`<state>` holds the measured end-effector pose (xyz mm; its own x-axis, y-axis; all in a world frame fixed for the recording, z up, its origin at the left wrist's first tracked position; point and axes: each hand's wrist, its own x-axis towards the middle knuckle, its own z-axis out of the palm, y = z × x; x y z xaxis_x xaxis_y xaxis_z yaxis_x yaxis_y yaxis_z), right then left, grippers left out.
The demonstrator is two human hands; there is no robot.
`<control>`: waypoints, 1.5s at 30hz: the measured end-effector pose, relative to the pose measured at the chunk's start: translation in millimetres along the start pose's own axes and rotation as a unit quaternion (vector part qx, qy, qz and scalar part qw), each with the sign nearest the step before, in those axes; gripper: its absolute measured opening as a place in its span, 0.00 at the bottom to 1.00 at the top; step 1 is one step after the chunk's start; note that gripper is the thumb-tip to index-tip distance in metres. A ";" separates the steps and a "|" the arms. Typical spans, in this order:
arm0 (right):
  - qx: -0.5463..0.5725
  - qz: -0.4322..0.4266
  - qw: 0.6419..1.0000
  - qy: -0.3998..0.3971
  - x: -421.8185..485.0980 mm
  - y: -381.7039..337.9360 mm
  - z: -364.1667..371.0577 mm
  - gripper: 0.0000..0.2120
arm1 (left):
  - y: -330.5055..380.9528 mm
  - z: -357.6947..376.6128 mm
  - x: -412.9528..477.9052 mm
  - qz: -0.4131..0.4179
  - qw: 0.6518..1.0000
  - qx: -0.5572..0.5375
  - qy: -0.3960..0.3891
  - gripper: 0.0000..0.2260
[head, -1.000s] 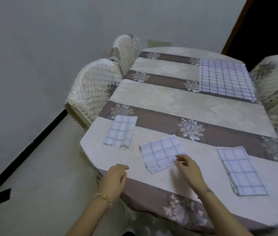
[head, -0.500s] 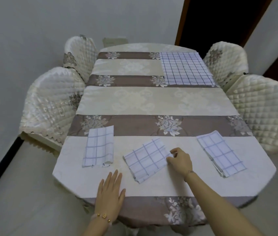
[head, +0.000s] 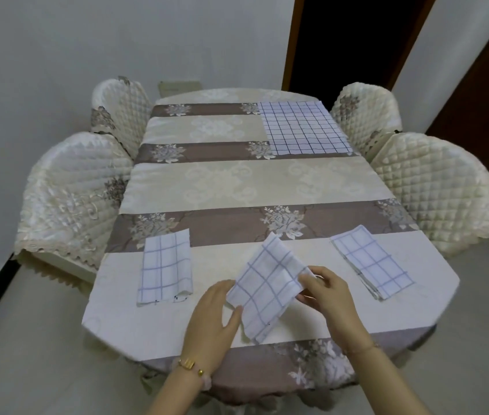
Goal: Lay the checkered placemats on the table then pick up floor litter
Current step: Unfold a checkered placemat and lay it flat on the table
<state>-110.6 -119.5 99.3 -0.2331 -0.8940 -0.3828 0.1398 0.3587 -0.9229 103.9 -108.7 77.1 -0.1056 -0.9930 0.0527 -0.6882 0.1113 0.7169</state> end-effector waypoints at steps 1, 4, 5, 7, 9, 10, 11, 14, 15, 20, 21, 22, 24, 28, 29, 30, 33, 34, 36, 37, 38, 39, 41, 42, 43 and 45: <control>-0.008 -0.011 1.000 -0.009 -9.2 -2.7 3.5 0.05 | 15.0 -0.3 1.6 0.024 0.999 -0.028 -0.011 0.20; 0.000 -0.032 0.998 -0.049 -30.5 -6.5 13.6 0.06 | 50.8 1.9 1.4 0.045 0.992 -0.103 -0.053 0.23; 0.010 -0.033 0.997 -0.066 -36.1 -7.4 17.1 0.07 | 59.7 2.5 0.1 0.043 0.989 -0.131 -0.061 0.23; 0.020 -0.033 0.995 -0.093 -43.4 -8.0 21.9 0.10 | 73.3 2.5 -3.4 0.018 0.979 -0.193 -0.067 0.20; 0.025 -0.030 0.993 -0.107 -46.6 -8.5 23.4 0.12 | 80.2 2.5 -5.9 -0.015 0.964 -0.257 -0.066 0.16; 0.028 -0.027 0.993 -0.111 -47.7 -8.7 23.3 0.13 | 82.1 1.9 -6.8 -0.032 0.956 -0.284 -0.067 0.16; 0.031 -0.023 0.992 -0.116 -48.5 -9.2 22.9 0.14 | 82.7 1.0 -7.5 -0.045 0.949 -0.304 -0.067 0.15; 0.022 -0.019 0.991 -0.127 -48.1 -7.4 20.0 0.16 | 80.0 1.5 -5.9 -0.066 0.930 -0.358 -0.057 0.14; 0.015 -0.021 0.992 -0.124 -47.1 -6.4 18.8 0.16 | 79.8 0.8 -5.5 -0.080 0.922 -0.374 -0.057 0.14; -0.024 -0.054 0.990 -0.131 -45.0 -5.3 14.5 0.10 | 80.9 0.9 -8.4 -0.141 0.895 -0.418 -0.067 0.12; -0.037 -0.062 0.989 -0.131 -44.7 -5.6 14.0 0.10 | 80.7 1.1 -9.0 -0.151 0.891 -0.425 -0.058 0.12; -0.053 -0.072 0.987 -0.131 -43.5 -4.6 13.3 0.10 | 80.7 1.5 -8.8 -0.159 0.888 -0.430 -0.044 0.11; -0.081 -0.089 0.984 -0.131 -41.6 -3.3 12.7 0.09 | 78.3 2.3 -7.3 -0.173 0.885 -0.432 -0.001 0.10; -0.108 -0.105 0.980 -0.129 -35.3 0.5 9.2 0.11 | 70.6 2.9 -1.6 -0.197 0.875 -0.439 0.059 0.07; -0.111 -0.107 0.980 -0.125 -33.4 0.1 7.7 0.13 | 69.3 1.5 0.2 -0.201 0.872 -0.441 0.069 0.06; -0.115 -0.105 0.980 -0.124 -30.4 0.6 5.6 0.15 | 68.7 -0.7 2.6 -0.202 0.870 -0.443 0.078 0.06; -0.130 -0.057 0.981 -0.133 -17.8 1.8 -2.9 0.26 | 67.5 -9.7 11.2 -0.209 0.853 -0.472 0.083 0.07; -0.120 -0.025 0.982 -0.146 -14.2 1.4 -5.4 0.27 | 67.4 -13.0 15.2 -0.217 0.841 -0.490 0.077 0.08; -0.067 0.048 0.981 -0.175 -6.8 1.7 -9.8 0.28 | 63.9 -18.9 23.3 -0.221 0.822 -0.521 0.066 0.08; -0.036 0.073 0.977 -0.196 -3.5 1.7 -11.7 0.27 | 60.9 -21.7 27.5 -0.217 0.819 -0.528 0.066 0.08; -0.016 0.085 0.972 -0.218 -1.6 1.1 -13.1 0.22 | 58.2 -24.4 31.5 -0.213 0.815 -0.534 0.068 0.08; -0.007 0.091 0.968 -0.235 -1.2 0.2 -13.1 0.15 | 54.3 -26.5 35.7 -0.213 0.811 -0.539 0.075 0.08; -0.007 0.098 0.965 -0.241 -0.5 0.3 -12.5 0.10 | 46.9 -29.6 43.9 -0.227 0.798 -0.550 0.094 0.08; -0.013 0.098 0.965 -0.243 -0.4 0.4 -12.3 0.11 | 44.2 -30.5 47.4 -0.235 0.790 -0.557 0.103 0.07; -0.021 0.099 0.965 -0.244 -0.6 -0.2 -11.9 0.12 | 41.1 -30.9 50.6 -0.241 0.785 -0.560 0.110 0.07; -0.035 0.095 0.964 -0.246 -0.7 -3.0 -10.2 0.12 | 36.6 -30.6 54.9 -0.247 0.785 -0.556 0.118 0.08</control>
<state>-120.7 -117.3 101.9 0.2781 -0.8234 -0.4947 0.0652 0.5300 -0.8455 94.9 -160.4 127.5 0.2035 -0.8982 -0.3895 0.4622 -0.2626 0.8470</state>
